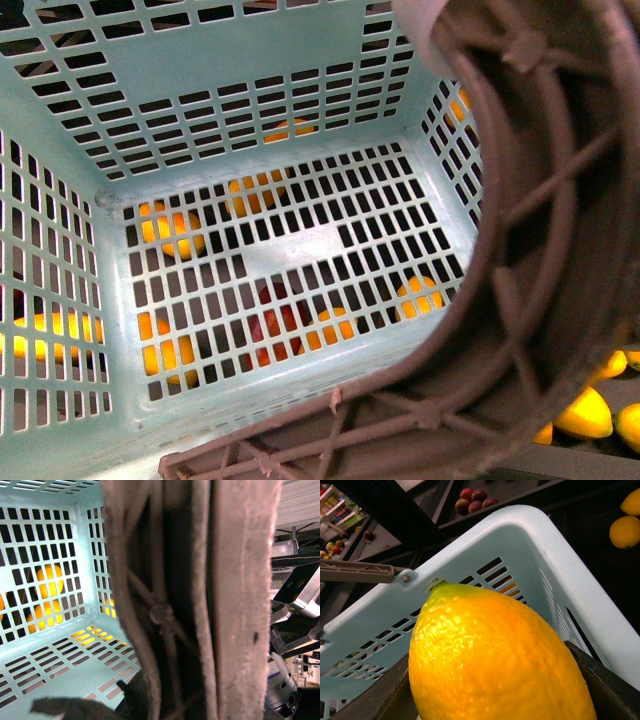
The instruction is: Pick lemon and mango into basket
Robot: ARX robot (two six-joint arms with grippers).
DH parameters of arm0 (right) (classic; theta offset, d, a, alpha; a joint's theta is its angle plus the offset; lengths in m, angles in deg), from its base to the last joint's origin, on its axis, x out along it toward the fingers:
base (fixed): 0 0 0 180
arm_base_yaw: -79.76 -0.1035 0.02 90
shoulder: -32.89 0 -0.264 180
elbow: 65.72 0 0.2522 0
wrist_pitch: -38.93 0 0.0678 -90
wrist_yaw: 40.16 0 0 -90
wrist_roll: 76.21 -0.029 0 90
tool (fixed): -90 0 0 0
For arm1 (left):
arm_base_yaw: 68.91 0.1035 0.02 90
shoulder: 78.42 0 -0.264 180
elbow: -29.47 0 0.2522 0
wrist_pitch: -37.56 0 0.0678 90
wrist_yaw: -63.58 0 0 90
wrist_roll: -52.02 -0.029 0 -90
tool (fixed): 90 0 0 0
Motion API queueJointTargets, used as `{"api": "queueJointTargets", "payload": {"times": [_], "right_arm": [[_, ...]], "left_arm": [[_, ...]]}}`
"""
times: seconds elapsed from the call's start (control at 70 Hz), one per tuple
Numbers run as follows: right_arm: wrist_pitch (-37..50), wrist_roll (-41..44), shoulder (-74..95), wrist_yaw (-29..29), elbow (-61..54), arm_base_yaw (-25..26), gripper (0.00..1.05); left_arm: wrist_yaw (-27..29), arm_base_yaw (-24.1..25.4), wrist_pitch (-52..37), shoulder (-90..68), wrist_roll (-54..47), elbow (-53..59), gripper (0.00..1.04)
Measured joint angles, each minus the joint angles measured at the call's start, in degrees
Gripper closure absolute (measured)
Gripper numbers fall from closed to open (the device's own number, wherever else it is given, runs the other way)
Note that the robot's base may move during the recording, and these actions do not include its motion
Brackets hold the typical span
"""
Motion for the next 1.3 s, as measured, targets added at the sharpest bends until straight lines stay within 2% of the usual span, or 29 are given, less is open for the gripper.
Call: {"api": "queueJointTargets", "payload": {"times": [0.371, 0.514, 0.571, 0.843, 1.043, 1.3], "right_arm": [[-0.5, 0.0, 0.6, -0.4, 0.8, 0.0, 0.33], [-0.7, -0.1, 0.7, -0.5, 0.9, 0.0, 0.12], [-0.8, -0.2, 0.7, -0.5, 1.0, 0.1, 0.07], [-2.0, -0.4, 0.5, -1.4, 1.8, 1.6, 0.09], [-2.6, -0.8, -2.3, -1.4, 2.1, 5.9, 0.09], [-1.8, -1.8, -7.7, -1.5, 0.5, 15.9, 0.09]], "left_arm": [[0.0, 0.0, 0.0, 0.0, 0.0, 0.0, 0.91], [0.0, 0.0, 0.0, 0.0, 0.0, 0.0, 0.91], [0.0, 0.0, 0.0, 0.0, 0.0, 0.0, 0.91], [0.0, 0.0, 0.0, 0.0, 0.1, 0.0, 0.91], [0.0, 0.0, 0.0, 0.0, 0.0, 0.0, 0.91], [0.4, 0.0, 0.0, 0.0, 0.0, 0.0, 0.91]]}}
